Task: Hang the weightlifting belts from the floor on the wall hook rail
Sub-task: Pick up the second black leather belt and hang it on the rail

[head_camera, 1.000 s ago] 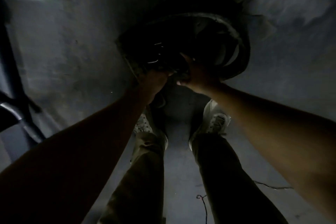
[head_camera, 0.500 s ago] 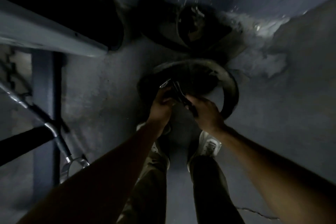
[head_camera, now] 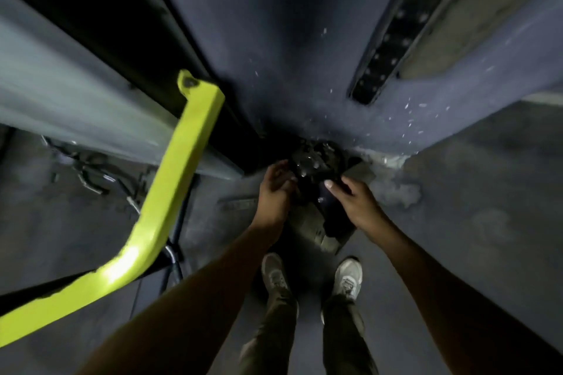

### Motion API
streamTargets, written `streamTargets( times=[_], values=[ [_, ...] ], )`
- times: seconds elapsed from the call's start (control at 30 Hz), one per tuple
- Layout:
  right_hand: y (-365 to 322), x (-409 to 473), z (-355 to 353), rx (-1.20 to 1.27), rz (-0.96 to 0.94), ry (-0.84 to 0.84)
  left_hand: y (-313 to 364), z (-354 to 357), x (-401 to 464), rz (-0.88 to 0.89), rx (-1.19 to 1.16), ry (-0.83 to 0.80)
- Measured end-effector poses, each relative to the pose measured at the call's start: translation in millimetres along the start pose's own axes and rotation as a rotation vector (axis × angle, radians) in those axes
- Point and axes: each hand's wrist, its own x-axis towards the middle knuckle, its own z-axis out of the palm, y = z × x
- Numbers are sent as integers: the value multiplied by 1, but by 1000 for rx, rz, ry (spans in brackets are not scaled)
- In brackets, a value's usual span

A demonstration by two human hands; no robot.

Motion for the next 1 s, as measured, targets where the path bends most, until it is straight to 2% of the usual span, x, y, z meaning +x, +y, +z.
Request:
streamTargets(
  times=[0.13, 0.2, 0.27, 0.37, 0.5, 0.7, 0.83, 1.0],
  values=[
    [-71, -70, -13, 298, 34, 57, 72, 13, -45, 32, -178, -9],
    [-96, -96, -11, 499, 80, 145, 104, 22, -68, 30, -290, -35],
    [-120, -115, -13, 648, 12, 177, 137, 31, -88, 47, -330, -74],
    [-180, -152, -32, 604, -142, 176, 188, 44, -118, 113, -318, -166],
    [-248, -189, -67, 501, -362, 292, 252, 57, -154, 257, -248, -275],
    [-337, -230, -114, 449, -594, 363, 310, 64, -198, 424, 33, -365],
    [-427, -272, -160, 337, -856, 493, 366, 81, -233, 507, 187, -541],
    [-476, -289, -193, 302, -985, 558, 375, 90, -223, 579, 413, -609]
  ],
)
